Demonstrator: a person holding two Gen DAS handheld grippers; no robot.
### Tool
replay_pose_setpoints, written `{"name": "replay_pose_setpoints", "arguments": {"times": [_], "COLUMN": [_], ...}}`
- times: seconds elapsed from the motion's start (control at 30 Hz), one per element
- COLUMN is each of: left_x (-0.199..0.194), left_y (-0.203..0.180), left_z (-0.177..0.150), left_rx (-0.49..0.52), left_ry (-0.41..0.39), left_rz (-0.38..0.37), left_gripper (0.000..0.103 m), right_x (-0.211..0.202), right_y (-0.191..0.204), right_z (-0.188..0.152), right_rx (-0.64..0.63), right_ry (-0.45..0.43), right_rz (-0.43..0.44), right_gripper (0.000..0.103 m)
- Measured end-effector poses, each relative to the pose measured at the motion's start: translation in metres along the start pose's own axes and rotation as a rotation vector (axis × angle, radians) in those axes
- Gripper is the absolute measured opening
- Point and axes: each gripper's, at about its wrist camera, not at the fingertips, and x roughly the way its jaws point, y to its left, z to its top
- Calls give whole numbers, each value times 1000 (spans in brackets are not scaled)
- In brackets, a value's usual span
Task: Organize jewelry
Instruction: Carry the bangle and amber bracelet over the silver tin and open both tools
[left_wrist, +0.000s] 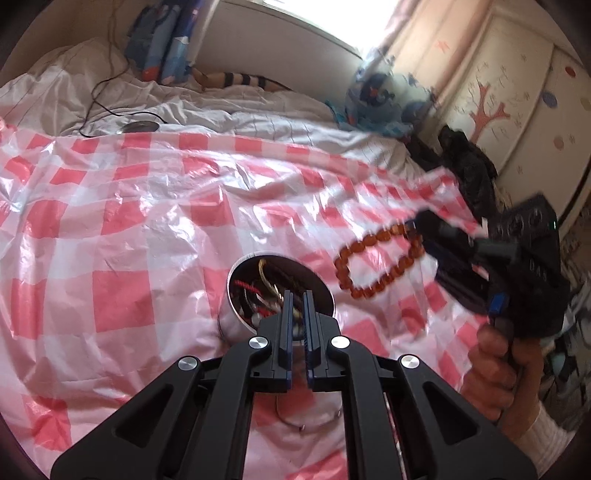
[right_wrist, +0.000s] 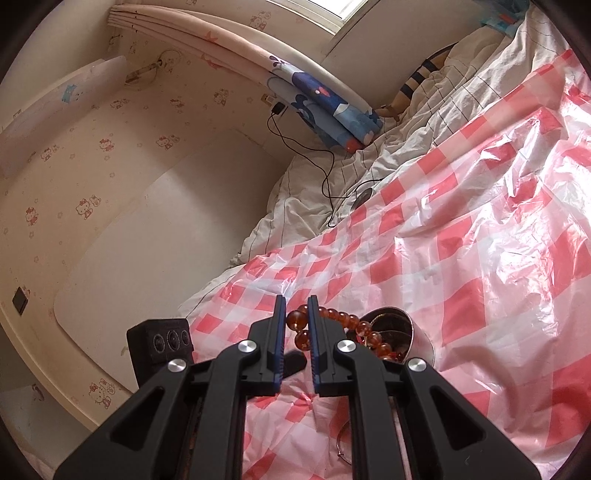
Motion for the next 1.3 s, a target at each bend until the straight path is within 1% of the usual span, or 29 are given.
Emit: {"name": "replay_pose_setpoints", "arguments": {"times": [0.07,0.13,0.2,0.23,0.27,0.37,0.43,0.47,0.53,0.57,0.67,0.7,0.77,0.87,0.97,1.07,1.2,1.3], "left_x": [3,8,14,19,24,43,51,52,52,51,42,38,24,10,6,7,20,32], "left_y": [-7,-11,-9,-8,-9,-11,-12,-14,-15,-14,-15,-17,-20,-18,-8,0,10,14], "left_z": [-16,-30,-40,-45,-50,-59,-63,-64,-63,-62,-59,-57,-50,-34,-16,1,21,30], "left_rx": [70,98,50,29,27,48,53,70,91,83,90,86,80,60,21,-5,-13,-13], "left_ry": [100,169,202,219,230,258,255,247,256,252,240,230,196,145,111,93,95,107], "left_rz": [-6,27,14,18,38,109,139,157,169,166,165,148,113,105,141,158,193,213], "left_gripper": [5,8,25,42,47,47,47,31,6,2,2,2,2,2,2,2,2,2], "right_x": [-2,-7,-16,-21,-24,-27,-26,-25,-24,-23,-21,-21,-22,-22,-21,-16,-3,14], "right_y": [-2,-3,-3,-3,-4,-4,-5,-5,-4,-4,-1,0,2,4,5,7,13,15], "right_z": [-1,-3,-9,-14,-16,-16,-16,-17,-18,-18,-19,-18,-17,-14,-6,4,15,23], "right_rx": [14,25,31,33,37,40,47,43,38,36,24,19,10,6,11,10,-30,-61], "right_ry": [-2,-4,-4,0,8,10,6,11,21,23,25,24,19,8,-12,-23,-7,13], "right_rz": [-1,-3,-12,-25,-36,-47,-36,-38,-40,-38,-36,-36,-35,-20,-3,9,-10,-33], "right_gripper": [12,12,12,12,12,12,12,12,12,12,12,12,12,12,12,12,12,12]}}
